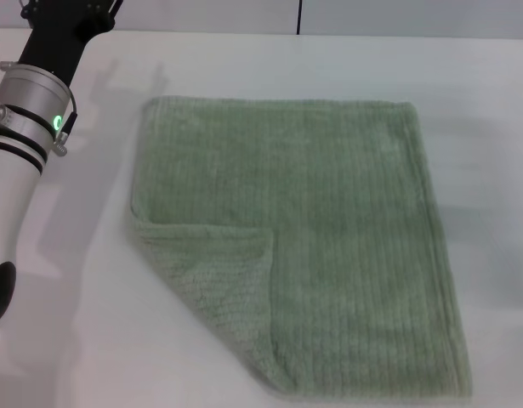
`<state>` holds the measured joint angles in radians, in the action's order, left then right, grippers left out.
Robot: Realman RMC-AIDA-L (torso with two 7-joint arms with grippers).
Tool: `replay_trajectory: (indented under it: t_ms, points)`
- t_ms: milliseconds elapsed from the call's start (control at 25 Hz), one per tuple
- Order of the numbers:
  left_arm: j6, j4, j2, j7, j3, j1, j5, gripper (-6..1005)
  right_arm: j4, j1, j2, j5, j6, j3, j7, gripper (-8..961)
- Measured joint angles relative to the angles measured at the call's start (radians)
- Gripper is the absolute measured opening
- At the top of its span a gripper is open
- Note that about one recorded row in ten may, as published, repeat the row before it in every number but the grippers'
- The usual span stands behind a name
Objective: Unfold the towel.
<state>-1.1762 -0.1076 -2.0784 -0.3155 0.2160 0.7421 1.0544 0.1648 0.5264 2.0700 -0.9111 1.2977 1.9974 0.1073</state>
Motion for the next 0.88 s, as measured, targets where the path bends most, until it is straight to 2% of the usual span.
replay_trajectory:
  t_ms: [880]
  points:
    - [-0.003, 0.001, 0.002, 0.001, -0.001, -0.029, 0.002, 796, 0.029, -0.007, 0.005, 0.001, -0.012, 0.003, 0.0, 640]
